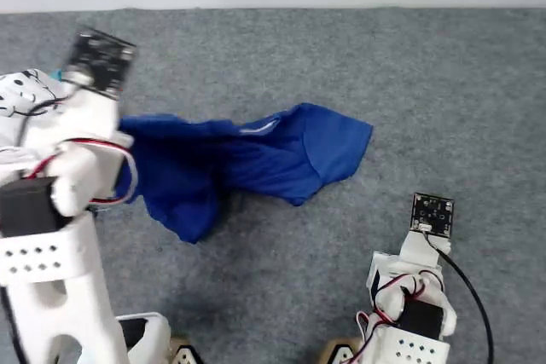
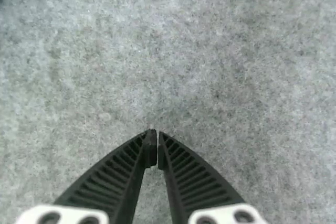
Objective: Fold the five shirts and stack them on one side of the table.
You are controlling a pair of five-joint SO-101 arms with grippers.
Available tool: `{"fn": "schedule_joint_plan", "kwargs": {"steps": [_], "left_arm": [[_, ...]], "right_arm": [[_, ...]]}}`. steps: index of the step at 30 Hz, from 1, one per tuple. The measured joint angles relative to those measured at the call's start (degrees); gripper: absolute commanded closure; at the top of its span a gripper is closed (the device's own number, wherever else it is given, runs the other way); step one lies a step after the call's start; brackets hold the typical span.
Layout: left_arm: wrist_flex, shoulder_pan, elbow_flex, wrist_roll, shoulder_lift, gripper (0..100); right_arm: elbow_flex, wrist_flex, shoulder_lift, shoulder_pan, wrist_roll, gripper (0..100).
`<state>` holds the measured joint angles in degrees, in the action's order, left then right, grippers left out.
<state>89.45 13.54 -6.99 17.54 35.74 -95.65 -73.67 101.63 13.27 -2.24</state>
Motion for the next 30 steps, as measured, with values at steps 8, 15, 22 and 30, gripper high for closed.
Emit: {"fn": "schedule_joint_plan", "kwargs": {"steps": [8, 15, 22, 30], "left_arm": [[-5.54, 8.7, -7.21, -0.18, 0.0, 99], [-10.02, 17.49, -13.54, -0.18, 0.0, 99], [-10.99, 20.31, -17.32, -0.18, 0.0, 99], [-16.0, 31.03, -18.11, -0.35, -0.09, 99]], "right_arm": [[0.0, 1.05, 0.0, -4.04, 0.0, 99.0], [0.0, 19.52, 0.0, -9.49, -3.43, 99.1], [0.0, 26.37, 0.0, -19.52, -2.99, 99.1], [1.05, 24.53, -0.09, -20.4, -2.9, 99.1]]}}
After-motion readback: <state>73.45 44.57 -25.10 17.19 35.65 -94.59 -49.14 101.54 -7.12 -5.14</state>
